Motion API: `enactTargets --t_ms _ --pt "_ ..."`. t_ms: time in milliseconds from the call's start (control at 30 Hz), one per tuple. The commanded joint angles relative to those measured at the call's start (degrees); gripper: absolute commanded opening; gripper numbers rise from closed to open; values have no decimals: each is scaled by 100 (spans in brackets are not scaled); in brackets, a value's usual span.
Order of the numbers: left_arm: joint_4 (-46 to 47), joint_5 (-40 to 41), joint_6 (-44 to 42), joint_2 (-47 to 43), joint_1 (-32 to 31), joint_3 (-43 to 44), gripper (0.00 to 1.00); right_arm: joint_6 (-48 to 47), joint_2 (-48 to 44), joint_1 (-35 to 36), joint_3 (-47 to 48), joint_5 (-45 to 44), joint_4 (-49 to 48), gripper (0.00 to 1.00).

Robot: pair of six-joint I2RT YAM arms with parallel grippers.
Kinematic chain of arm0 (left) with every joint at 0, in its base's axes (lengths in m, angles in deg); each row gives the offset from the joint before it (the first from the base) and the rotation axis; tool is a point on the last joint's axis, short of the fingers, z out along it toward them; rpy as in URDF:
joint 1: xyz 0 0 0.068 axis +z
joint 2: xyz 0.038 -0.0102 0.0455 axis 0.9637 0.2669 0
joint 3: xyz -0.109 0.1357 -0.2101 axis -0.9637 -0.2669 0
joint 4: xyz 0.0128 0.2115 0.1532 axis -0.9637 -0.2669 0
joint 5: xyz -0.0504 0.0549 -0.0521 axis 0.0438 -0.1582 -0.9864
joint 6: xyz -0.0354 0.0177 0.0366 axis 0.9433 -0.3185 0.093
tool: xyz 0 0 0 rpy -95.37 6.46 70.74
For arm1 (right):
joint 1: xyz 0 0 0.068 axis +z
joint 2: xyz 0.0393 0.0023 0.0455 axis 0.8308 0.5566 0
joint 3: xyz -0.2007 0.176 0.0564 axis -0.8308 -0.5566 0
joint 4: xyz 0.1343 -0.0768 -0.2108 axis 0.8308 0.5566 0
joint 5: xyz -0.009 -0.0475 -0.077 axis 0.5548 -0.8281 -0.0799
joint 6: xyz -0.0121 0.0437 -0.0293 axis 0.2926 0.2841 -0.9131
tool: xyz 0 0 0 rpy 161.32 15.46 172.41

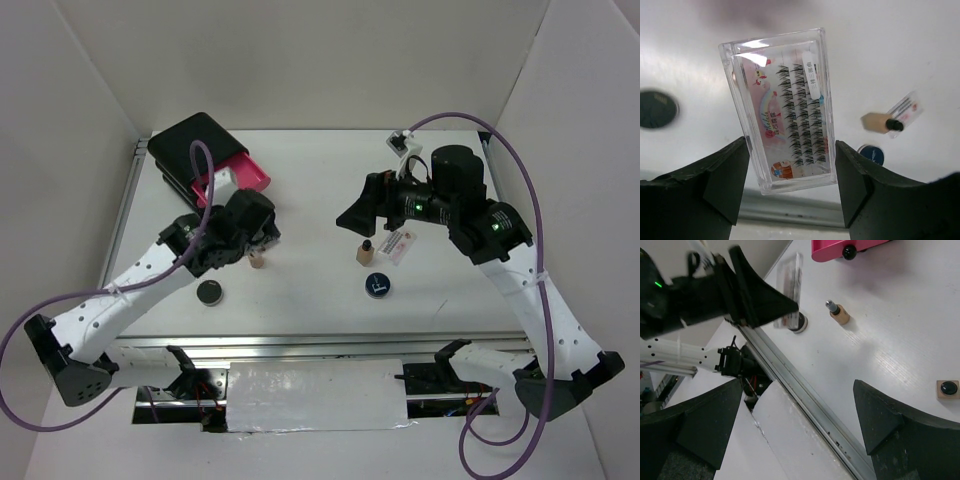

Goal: Organize the makeup

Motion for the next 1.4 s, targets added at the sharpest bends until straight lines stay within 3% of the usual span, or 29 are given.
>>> enactTargets --t_ms 0,100,133,200,233,333,400,433,533,633,967,1300,1367 --pt "456 740 -2006 334 358 762 15 -116 48 56 315 -76 -133 100" --pt "966 328 -2991 1009 1357 1439 13 -99 66 47 324 -41 -151 100" --pt "1246 -91 -3725 1134 1518 1502 14 -99 57 47 324 -32 -151 100" --pt "1758 -358 -4379 1510 1851 1764 16 -90 31 56 298 -23 -168 100" --pt "1916 -847 -5296 1626 1941 1836 15 -81 -4 47 263 -23 -177 100" --pt "2347 -869 -6504 1890 2073 1933 14 -63 -22 56 236 29 -142 100" --pt "2489 -1061 -6956 2101 2152 2090 14 -55 -22 65 219 100 -133 100" --pt "2471 -1297 -7602 2197 2161 2187 14 -46 -39 73 201 100 -142 100" --pt "2164 -1239 -8231 2689 2196 2635 12 -37 -40 100 201 126 -124 100" --pt "1812 -1413 -8434 2980 2354 2864 16 -72 -66 152 192 82 -98 100" --pt "2102 -1536 -8470 2585 2680 1757 18 -63 -84 161 87 65 -142 100" --pt "2233 -1722 -8373 2322 2900 1555 46 -55 -127 161 43 47 -159 100" --pt "2321 -1582 -8329 2269 2908 1511 55 -55 -119 153 52 56 -159 100"
